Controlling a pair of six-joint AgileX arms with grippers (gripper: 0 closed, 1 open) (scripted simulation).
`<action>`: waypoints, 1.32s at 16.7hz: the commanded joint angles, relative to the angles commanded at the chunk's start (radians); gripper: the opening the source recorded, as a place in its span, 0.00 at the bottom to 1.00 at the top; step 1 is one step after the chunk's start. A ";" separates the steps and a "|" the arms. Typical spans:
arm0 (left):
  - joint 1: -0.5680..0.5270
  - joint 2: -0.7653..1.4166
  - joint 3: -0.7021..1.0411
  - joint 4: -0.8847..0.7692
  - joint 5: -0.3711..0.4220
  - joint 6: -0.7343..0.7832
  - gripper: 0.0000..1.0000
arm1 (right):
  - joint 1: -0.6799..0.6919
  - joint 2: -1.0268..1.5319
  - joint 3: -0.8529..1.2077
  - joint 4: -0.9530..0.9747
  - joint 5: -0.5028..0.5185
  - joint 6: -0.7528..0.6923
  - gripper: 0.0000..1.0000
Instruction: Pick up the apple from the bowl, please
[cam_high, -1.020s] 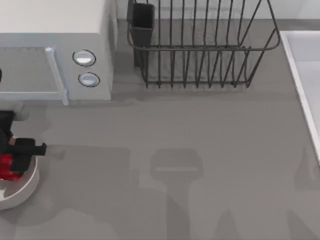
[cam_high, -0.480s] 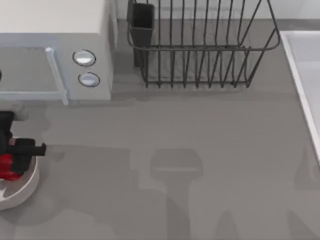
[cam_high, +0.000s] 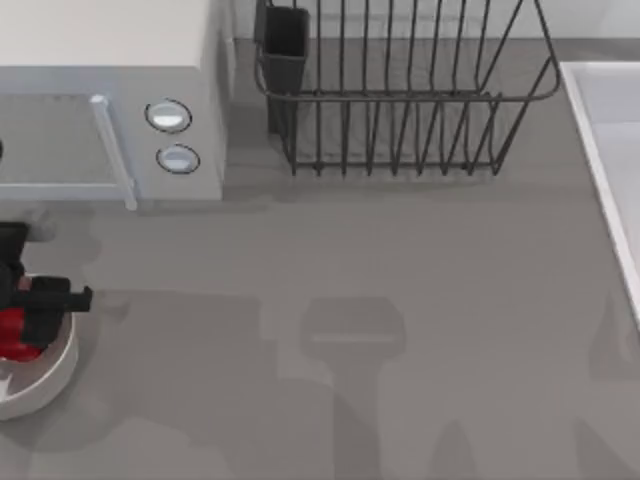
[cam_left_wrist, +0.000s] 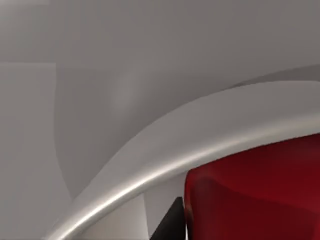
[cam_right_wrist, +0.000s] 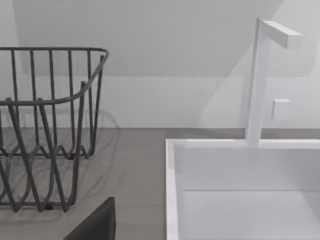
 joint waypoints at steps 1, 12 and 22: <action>0.000 0.000 0.000 0.000 0.000 0.000 0.00 | 0.000 0.000 0.000 0.000 0.000 0.000 1.00; 0.001 -0.139 0.047 -0.129 -0.010 0.042 0.00 | 0.000 0.000 0.000 0.000 0.000 0.000 1.00; -0.004 -0.143 0.700 -0.821 -0.011 0.032 0.00 | 0.000 0.000 0.000 0.000 0.000 0.000 1.00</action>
